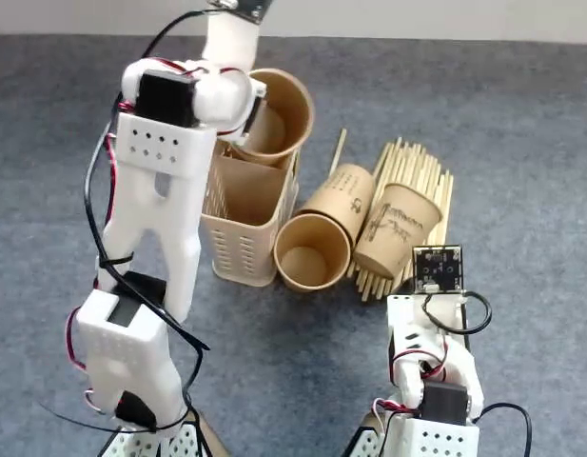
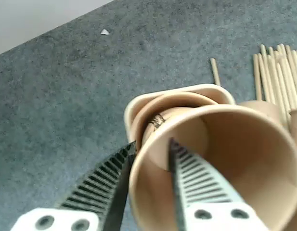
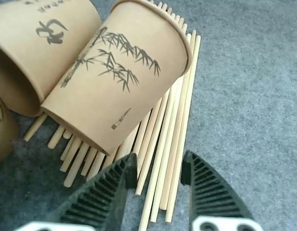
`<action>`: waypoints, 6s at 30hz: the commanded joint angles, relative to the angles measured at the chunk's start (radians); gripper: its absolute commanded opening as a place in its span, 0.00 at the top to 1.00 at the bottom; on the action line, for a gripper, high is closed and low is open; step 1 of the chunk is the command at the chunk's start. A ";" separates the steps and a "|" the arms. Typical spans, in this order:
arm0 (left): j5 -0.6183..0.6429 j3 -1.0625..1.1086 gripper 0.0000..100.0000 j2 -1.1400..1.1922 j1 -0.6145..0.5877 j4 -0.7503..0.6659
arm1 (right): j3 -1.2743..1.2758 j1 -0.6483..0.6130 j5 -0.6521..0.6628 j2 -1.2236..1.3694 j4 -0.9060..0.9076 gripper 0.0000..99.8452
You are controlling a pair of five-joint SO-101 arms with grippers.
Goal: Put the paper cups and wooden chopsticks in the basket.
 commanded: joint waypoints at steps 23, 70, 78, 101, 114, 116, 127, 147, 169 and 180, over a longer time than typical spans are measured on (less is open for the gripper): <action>0.091 0.522 0.81 -0.519 -0.605 0.094 | -0.969 -0.252 -0.058 0.921 0.303 0.84; 0.196 1.425 0.81 -0.542 -0.493 -0.511 | -2.704 -0.421 -0.118 1.748 0.648 0.99; 0.196 1.438 0.81 -0.542 -0.484 -0.512 | -2.764 -0.503 -0.129 2.012 0.602 0.99; 0.195 1.440 0.81 -0.542 -0.481 -0.512 | -3.050 -0.443 -0.140 2.061 0.662 0.69; 0.195 1.451 0.81 -0.542 -0.475 -0.514 | -2.272 0.008 -0.123 2.126 0.610 0.69; 0.195 1.451 0.81 -0.541 -0.467 -0.514 | -2.216 -0.001 -0.091 2.120 0.585 0.69; 0.192 1.452 0.81 -0.541 -0.464 -0.549 | -1.781 -0.226 0.374 1.630 0.552 0.69; 0.189 1.471 0.81 -0.541 -0.464 -0.554 | -0.886 -0.536 0.523 1.158 -0.119 0.68; 0.189 1.477 0.81 -0.541 -0.464 -0.555 | -0.783 -0.438 0.462 1.307 -0.407 0.68; 0.189 1.477 0.81 -0.541 -0.464 -0.555 | -0.954 -0.338 0.459 1.627 -0.524 0.70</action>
